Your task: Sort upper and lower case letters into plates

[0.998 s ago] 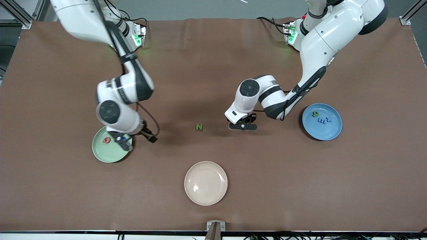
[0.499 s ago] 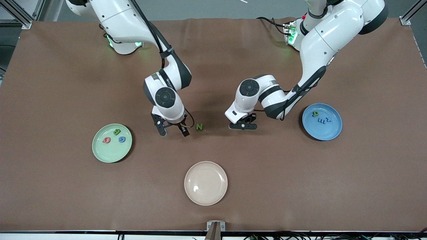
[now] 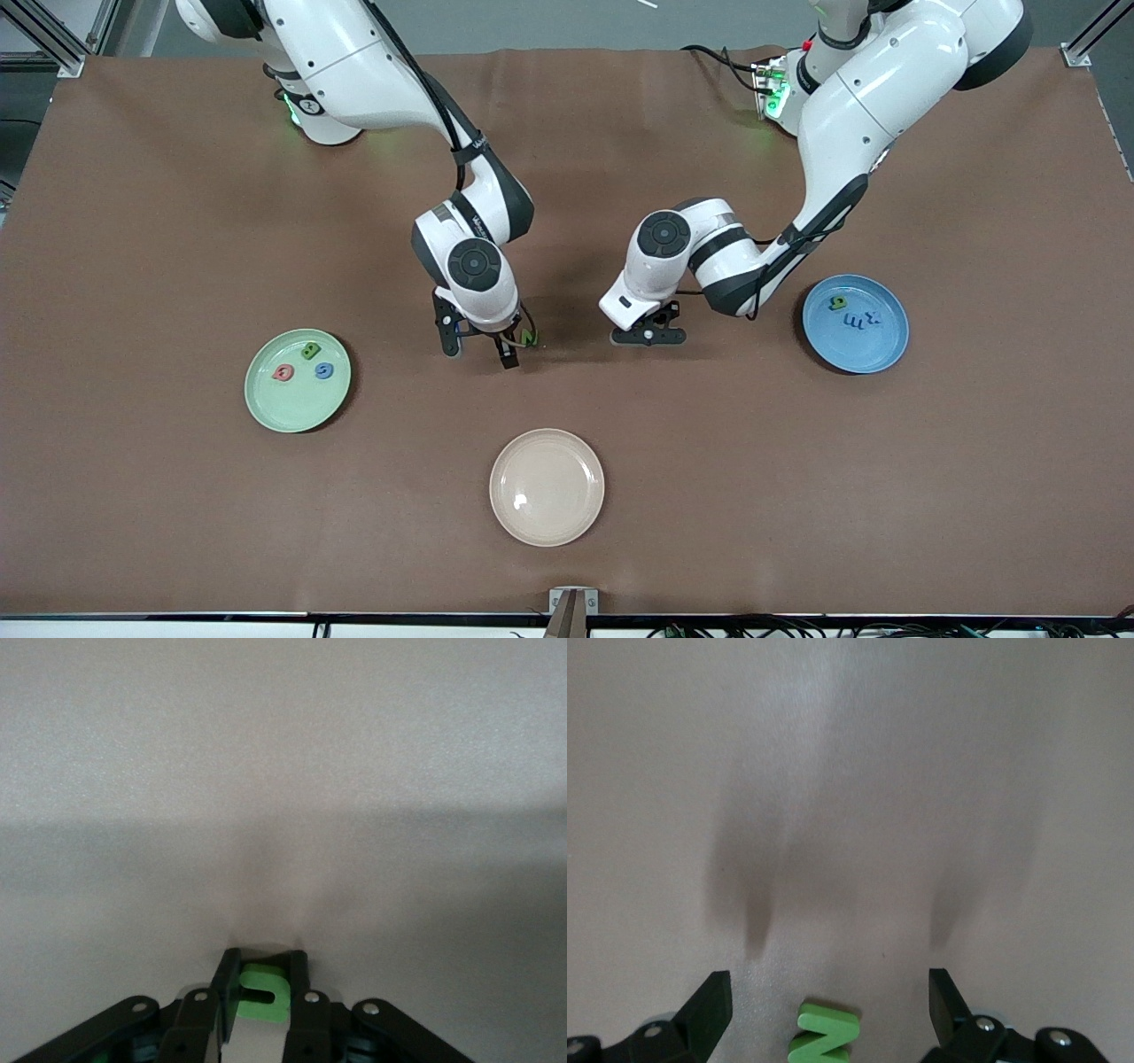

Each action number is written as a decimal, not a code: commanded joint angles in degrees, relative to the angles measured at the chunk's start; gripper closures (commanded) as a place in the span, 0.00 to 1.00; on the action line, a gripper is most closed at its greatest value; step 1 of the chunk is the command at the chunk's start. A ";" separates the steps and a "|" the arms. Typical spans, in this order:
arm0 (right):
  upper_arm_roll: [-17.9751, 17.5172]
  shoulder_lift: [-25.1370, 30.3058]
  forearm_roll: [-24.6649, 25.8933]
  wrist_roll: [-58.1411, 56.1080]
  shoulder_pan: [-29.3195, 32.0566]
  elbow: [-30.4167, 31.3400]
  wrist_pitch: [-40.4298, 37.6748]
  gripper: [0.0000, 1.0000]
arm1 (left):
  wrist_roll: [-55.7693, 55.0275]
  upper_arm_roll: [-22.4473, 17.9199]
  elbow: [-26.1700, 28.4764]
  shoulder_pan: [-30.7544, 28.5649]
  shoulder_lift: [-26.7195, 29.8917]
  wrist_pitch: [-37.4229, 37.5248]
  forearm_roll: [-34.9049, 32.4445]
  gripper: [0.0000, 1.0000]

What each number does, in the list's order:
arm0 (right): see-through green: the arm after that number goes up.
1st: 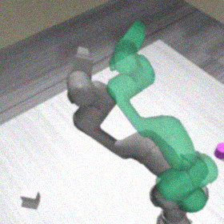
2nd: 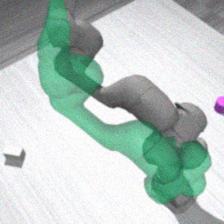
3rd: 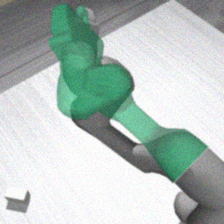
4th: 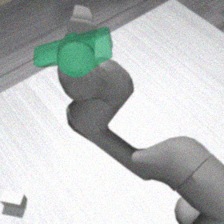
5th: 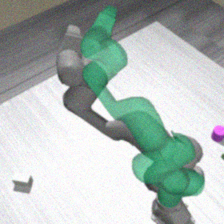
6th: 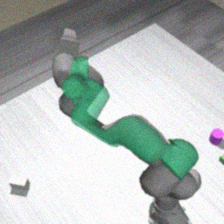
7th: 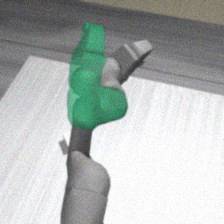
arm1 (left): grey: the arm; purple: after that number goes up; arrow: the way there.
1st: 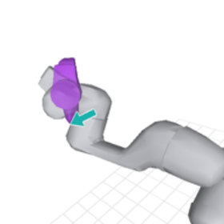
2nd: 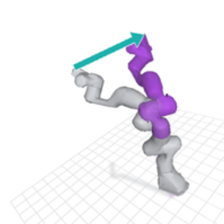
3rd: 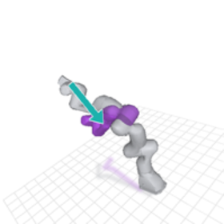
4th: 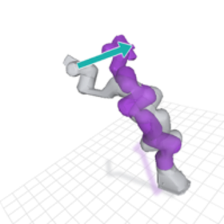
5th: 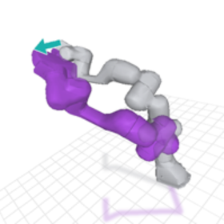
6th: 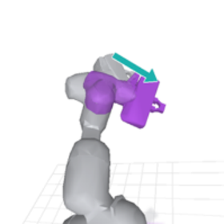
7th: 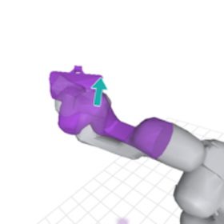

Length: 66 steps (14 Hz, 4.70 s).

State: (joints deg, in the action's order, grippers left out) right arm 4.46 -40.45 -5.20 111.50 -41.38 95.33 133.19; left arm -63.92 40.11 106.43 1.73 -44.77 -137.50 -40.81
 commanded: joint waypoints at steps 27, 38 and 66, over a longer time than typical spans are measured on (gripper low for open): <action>0.99 2.30 0.63 -22.60 7.87 -2.78 -3.61 1.00 | 34.56 17.98 18.63 -57.98 3.55 1.53 -17.90 0.90; 0.90 11.10 0.55 -66.57 31.96 9.43 -5.32 1.00 | 35.44 16.75 19.08 -57.98 3.81 1.53 -18.08 0.64; 0.73 6.34 0.19 -75.88 35.05 3.04 -10.36 0.00 | 52.80 24.57 8.29 -62.47 8.82 22.94 1.65 0.01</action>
State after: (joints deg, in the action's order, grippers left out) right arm 5.67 -36.09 -5.30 38.77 -6.82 101.68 130.16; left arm -18.01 64.00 118.88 -60.63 -38.91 -120.45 -46.37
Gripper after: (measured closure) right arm 0.119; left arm 0.004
